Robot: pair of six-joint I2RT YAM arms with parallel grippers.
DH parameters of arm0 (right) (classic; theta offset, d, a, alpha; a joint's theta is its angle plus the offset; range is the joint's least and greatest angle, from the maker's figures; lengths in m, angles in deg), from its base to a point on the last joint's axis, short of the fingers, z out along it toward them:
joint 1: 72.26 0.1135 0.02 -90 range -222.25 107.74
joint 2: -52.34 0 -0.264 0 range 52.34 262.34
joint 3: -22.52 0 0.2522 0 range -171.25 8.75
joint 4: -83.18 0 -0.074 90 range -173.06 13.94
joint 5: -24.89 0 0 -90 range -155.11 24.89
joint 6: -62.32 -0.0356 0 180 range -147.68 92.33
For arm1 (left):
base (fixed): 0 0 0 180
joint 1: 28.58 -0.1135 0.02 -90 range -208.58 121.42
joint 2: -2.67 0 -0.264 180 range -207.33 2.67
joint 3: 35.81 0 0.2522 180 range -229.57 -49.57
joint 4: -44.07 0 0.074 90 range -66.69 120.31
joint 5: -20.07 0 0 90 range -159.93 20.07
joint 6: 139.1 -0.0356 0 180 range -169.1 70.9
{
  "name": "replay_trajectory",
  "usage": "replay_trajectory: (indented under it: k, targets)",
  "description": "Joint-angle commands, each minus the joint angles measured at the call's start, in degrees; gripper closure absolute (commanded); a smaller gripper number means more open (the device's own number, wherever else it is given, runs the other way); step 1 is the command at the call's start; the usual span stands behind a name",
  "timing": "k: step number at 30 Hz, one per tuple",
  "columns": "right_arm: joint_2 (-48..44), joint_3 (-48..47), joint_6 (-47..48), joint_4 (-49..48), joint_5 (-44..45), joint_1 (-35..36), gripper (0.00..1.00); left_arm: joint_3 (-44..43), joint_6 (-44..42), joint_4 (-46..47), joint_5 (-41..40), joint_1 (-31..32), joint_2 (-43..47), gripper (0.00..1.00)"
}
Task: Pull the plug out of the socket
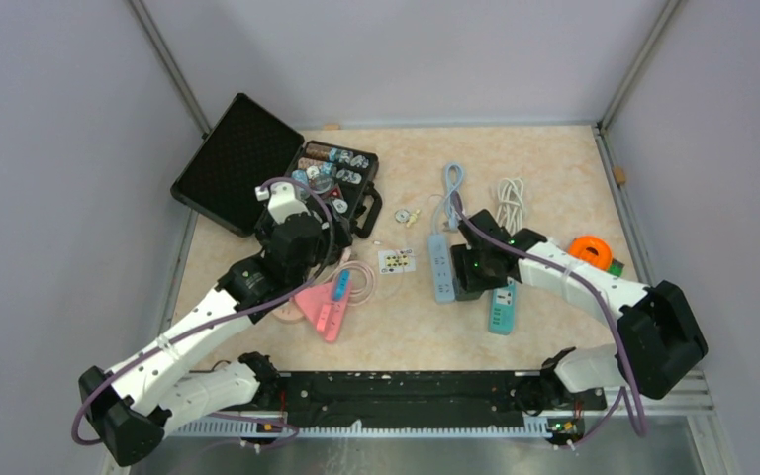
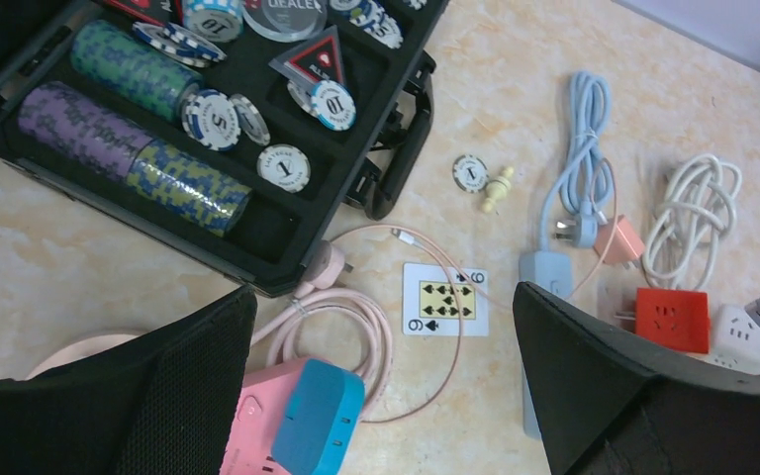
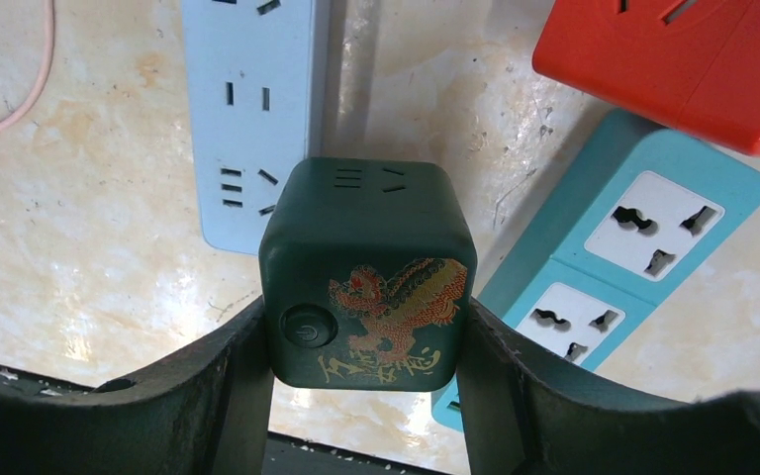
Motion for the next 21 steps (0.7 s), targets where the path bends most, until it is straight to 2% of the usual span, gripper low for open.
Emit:
replay_trajectory:
  k: [1, 4, 7, 15, 21]
  targets:
    - [2.18, -2.07, 0.29, -0.52, 3.31, -0.26, 0.42, 0.05, 0.39, -0.61, -4.38, -0.67, 1.09, 0.01]
    - [1.03, -3.52, 0.23, 0.34, 5.35, -0.25, 0.31, -0.07, 0.43, -1.05, -4.99, -1.22, 0.81, 0.01]
    - [-1.17, -4.83, 0.08, 0.94, 7.44, -0.26, 0.25, -0.34, 0.72, -1.63, -5.13, -1.81, 0.50, 0.01]
    - [-12.13, -6.63, 0.42, -2.29, 7.87, -0.26, 0.21, -0.89, 0.90, -3.74, -5.14, -3.77, 1.01, 0.01]
    - [-17.12, -3.68, -3.31, -13.50, -3.19, -0.26, 0.21, -1.03, 1.46, -5.84, -4.85, -4.62, 2.04, 0.01]
